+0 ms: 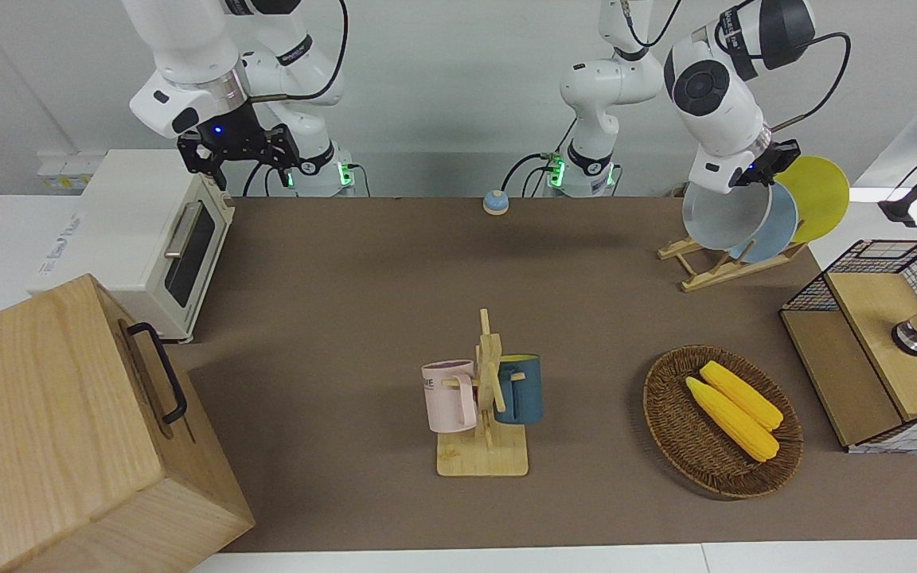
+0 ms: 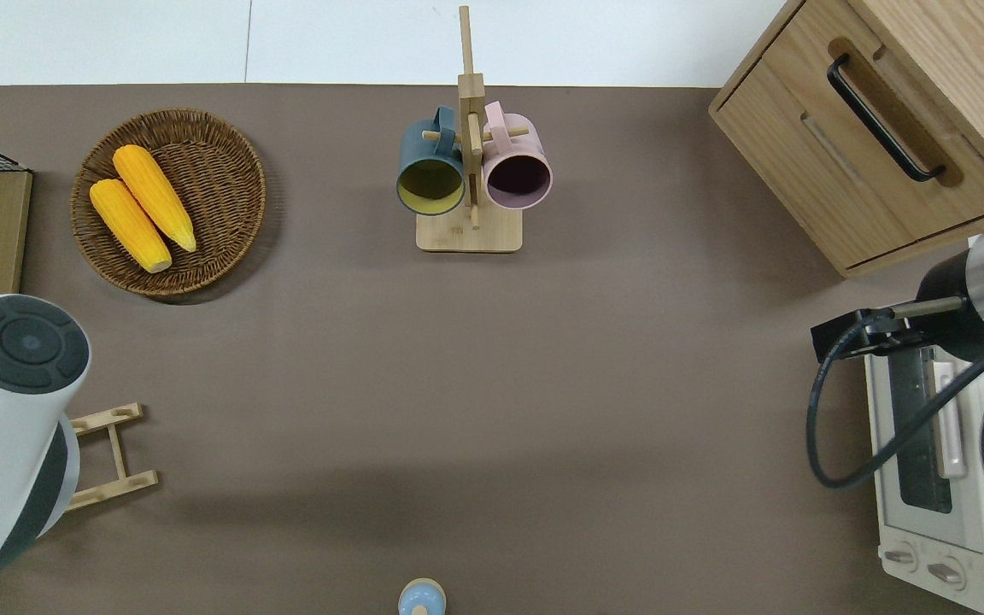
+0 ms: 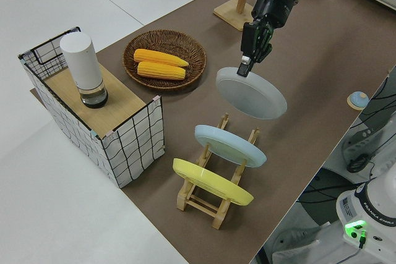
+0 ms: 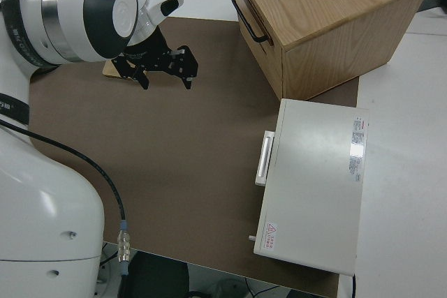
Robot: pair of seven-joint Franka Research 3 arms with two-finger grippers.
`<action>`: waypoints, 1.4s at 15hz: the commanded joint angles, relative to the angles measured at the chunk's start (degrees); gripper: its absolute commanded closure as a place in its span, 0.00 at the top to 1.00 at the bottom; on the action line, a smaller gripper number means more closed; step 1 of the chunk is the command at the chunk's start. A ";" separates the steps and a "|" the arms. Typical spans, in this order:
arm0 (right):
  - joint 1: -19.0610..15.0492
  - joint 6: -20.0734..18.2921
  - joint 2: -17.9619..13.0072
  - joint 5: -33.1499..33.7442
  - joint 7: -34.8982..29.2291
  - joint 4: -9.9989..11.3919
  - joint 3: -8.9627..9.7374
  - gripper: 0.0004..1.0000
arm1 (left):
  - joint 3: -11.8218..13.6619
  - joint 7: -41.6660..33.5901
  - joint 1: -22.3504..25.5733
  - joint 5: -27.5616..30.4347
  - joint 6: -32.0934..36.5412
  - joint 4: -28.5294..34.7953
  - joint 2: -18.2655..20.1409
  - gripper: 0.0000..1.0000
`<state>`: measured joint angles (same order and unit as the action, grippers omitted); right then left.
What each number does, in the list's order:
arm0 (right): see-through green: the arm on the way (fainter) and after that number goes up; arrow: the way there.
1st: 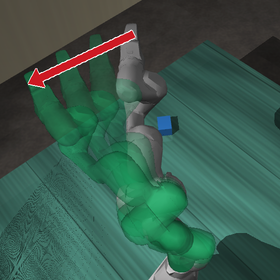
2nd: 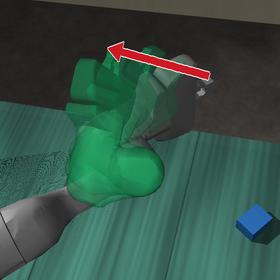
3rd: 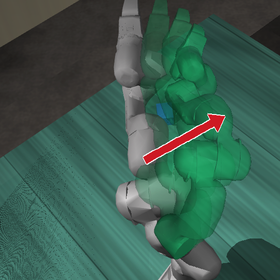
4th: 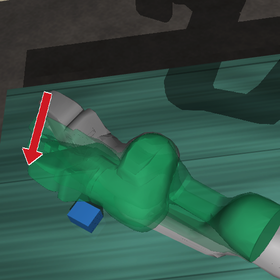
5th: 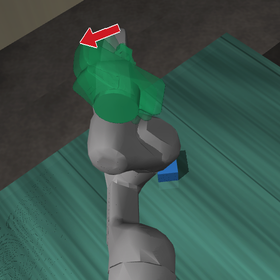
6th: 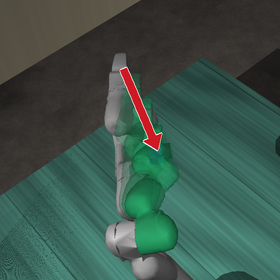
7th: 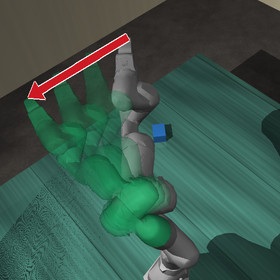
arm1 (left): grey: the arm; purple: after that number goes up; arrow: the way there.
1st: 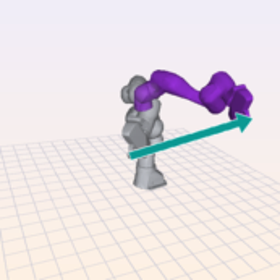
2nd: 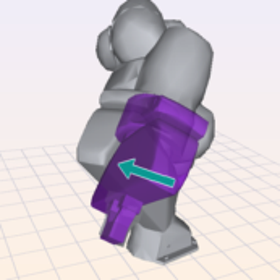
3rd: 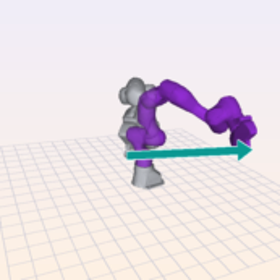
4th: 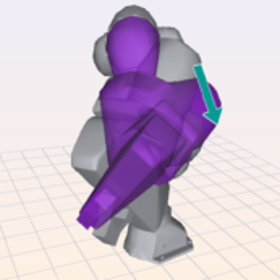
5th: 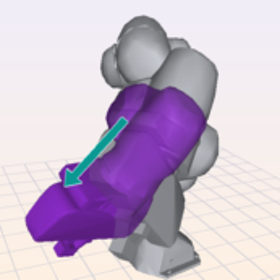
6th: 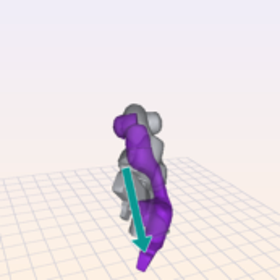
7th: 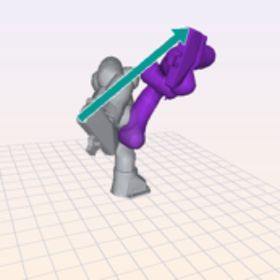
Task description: Pick gray plate from table and place it on lower plate rack with left arm
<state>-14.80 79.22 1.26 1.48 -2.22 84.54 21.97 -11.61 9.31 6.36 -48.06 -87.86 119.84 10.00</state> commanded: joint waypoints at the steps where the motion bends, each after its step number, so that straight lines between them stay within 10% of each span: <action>1: -1.37 -0.65 -0.20 0.37 -0.68 -0.43 1.23 0.98 | -0.17 6.23 -0.64 -3.96 0.67 3.46 -0.68 0.00; 17: -1.37 -0.65 -0.12 0.37 -0.68 -0.43 1.23 0.98 | -1.31 18.11 -3.02 -3.71 0.67 5.14 -8.33 0.00; 21: -1.37 -0.65 -0.12 0.37 -0.68 -0.34 1.23 0.98 | -1.22 17.41 -2.67 -3.62 0.41 4.87 -8.42 0.30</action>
<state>-14.80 79.22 1.26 1.48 -2.22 84.54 21.97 -13.22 26.80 4.02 -50.64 -87.87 124.81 1.55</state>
